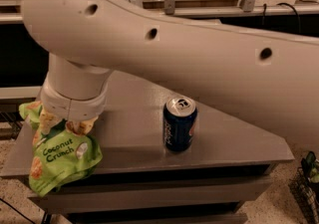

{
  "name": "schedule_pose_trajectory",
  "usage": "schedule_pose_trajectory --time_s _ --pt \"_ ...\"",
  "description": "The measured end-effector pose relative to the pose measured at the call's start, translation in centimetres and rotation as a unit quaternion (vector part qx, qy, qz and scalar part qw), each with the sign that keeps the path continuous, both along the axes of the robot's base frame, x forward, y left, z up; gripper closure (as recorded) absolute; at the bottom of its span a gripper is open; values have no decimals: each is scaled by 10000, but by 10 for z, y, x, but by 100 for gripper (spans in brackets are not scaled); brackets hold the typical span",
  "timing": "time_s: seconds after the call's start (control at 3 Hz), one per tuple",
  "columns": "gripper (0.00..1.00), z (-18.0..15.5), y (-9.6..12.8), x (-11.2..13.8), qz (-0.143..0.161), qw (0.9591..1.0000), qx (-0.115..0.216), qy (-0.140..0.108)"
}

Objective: Pick green rice chip bag

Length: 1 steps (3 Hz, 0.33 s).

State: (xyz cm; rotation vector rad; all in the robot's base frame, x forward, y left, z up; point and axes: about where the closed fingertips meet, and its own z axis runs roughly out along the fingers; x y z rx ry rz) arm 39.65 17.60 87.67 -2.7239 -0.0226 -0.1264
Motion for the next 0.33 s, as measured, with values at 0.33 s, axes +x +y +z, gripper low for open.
schedule_pose_trajectory --time_s 0.33 --pt "100 0 0 0 3 10000 -1 -3"
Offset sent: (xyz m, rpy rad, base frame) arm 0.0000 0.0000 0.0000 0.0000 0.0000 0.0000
